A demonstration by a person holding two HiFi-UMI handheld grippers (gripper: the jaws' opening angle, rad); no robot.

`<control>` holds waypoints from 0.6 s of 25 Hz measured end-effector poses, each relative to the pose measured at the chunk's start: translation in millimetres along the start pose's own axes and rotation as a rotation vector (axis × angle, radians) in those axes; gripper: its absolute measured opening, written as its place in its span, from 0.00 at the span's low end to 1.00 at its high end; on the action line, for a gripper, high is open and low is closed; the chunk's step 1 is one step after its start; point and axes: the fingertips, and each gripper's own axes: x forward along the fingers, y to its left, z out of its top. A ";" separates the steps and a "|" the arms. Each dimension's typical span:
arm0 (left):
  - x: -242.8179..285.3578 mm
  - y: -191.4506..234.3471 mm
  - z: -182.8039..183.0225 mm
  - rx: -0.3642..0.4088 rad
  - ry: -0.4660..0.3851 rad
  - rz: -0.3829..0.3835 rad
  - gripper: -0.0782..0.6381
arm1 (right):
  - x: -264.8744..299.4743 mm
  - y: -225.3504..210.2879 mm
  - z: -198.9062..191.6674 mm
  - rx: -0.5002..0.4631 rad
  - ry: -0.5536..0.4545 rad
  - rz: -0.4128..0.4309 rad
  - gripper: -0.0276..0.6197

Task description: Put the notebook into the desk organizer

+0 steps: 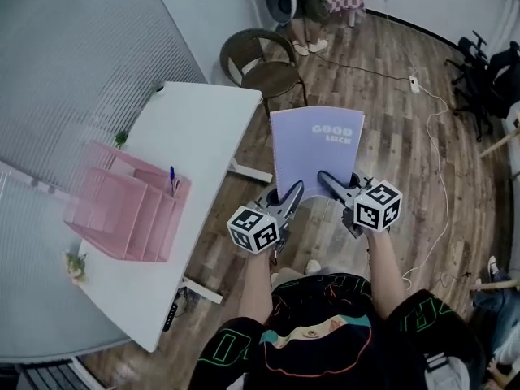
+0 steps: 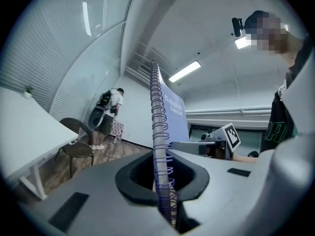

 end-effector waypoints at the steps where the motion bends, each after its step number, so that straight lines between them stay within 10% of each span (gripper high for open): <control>1: -13.9 9.3 4.1 -0.004 -0.016 0.044 0.14 | 15.3 10.3 0.2 -0.006 0.014 0.044 0.15; 15: -276.4 82.3 11.9 -0.058 -0.264 0.618 0.14 | 183.4 237.1 -52.3 -0.114 0.216 0.640 0.15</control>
